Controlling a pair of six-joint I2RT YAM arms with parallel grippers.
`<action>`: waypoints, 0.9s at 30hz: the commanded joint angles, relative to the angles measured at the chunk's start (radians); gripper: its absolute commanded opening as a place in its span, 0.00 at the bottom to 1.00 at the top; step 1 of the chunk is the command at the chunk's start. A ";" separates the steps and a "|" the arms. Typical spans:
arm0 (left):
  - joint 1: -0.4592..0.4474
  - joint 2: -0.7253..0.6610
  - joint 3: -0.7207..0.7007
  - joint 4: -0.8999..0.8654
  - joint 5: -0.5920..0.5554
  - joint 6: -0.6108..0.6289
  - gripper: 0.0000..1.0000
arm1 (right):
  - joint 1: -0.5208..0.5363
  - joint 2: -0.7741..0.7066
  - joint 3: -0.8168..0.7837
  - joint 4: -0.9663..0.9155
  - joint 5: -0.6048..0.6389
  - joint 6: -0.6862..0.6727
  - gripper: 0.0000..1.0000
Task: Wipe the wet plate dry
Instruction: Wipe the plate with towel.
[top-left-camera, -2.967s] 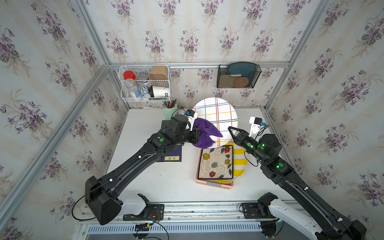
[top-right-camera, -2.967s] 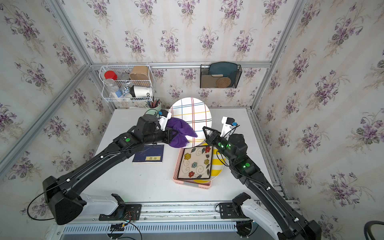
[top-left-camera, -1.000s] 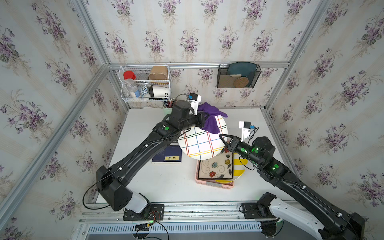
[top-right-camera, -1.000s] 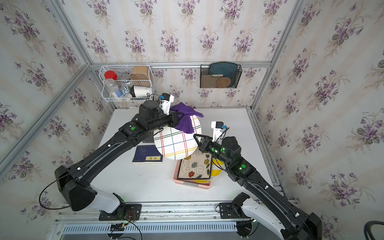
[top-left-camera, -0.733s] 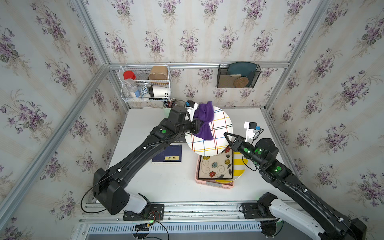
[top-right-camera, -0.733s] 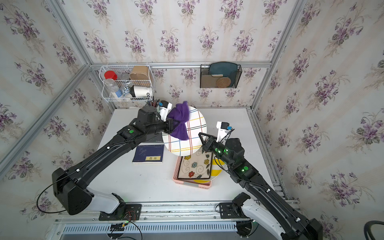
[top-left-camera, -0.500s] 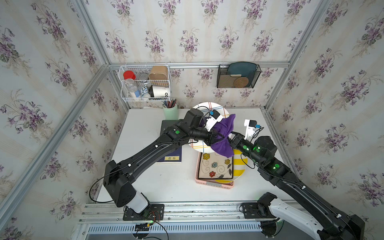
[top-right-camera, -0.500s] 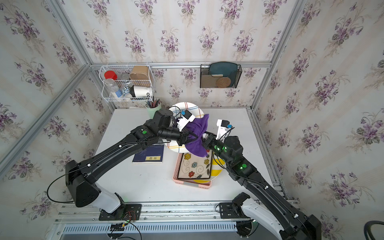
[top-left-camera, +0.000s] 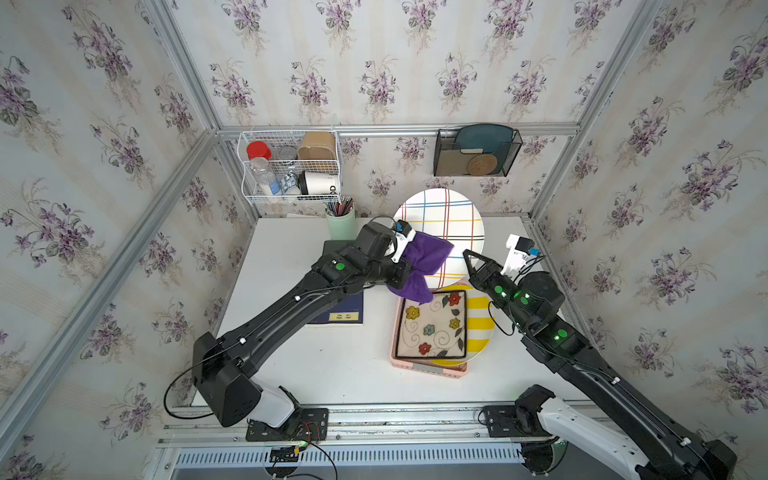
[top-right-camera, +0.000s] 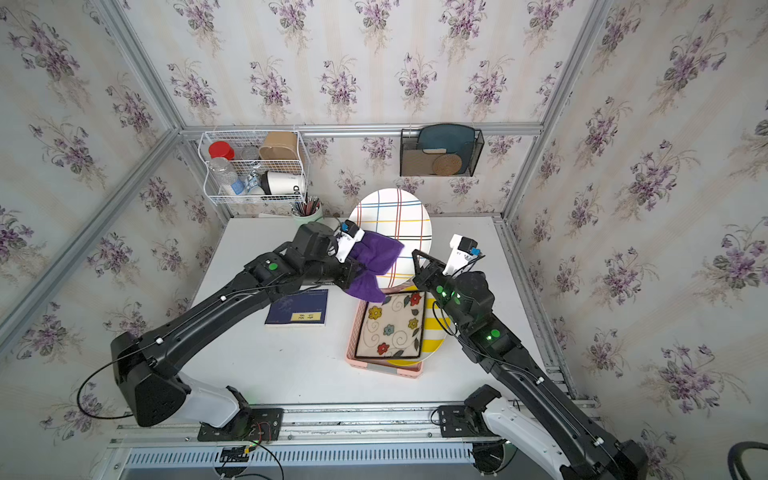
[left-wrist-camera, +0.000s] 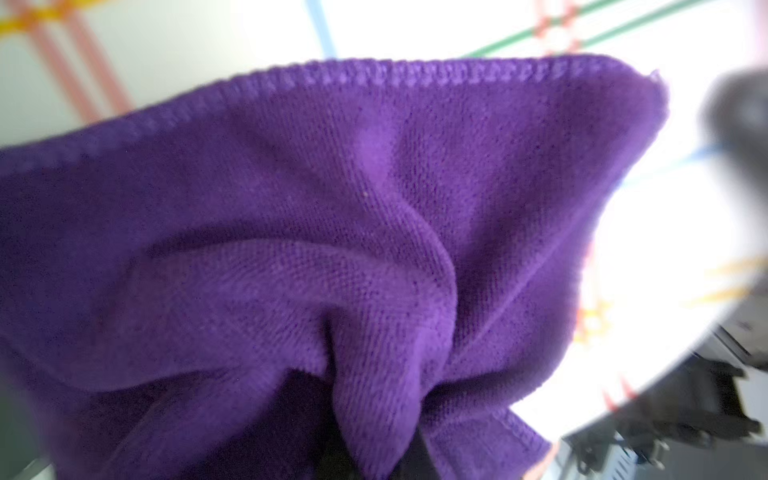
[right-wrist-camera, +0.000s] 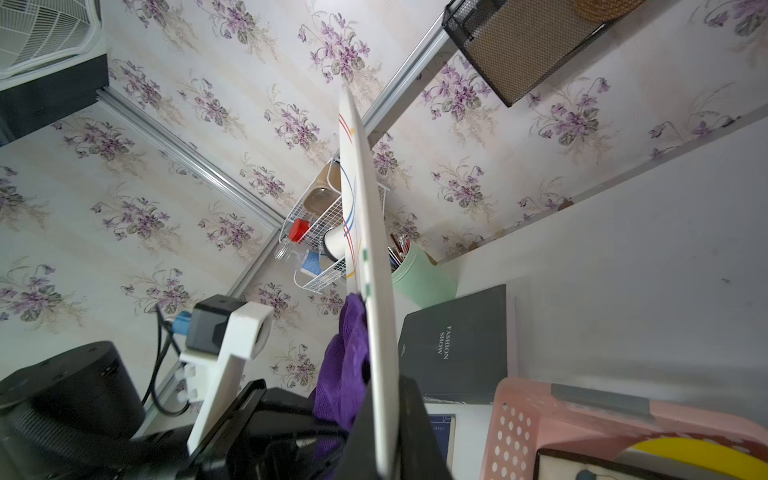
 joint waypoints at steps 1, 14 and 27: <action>0.058 -0.032 0.008 -0.028 -0.134 -0.066 0.00 | 0.010 0.032 0.000 0.380 -0.293 0.091 0.00; 0.042 0.127 0.248 0.061 0.153 -0.063 0.00 | 0.039 0.048 0.096 0.179 -0.210 -0.064 0.00; 0.067 0.052 0.110 0.244 0.342 -0.162 0.00 | -0.012 0.123 0.085 0.337 -0.322 0.053 0.00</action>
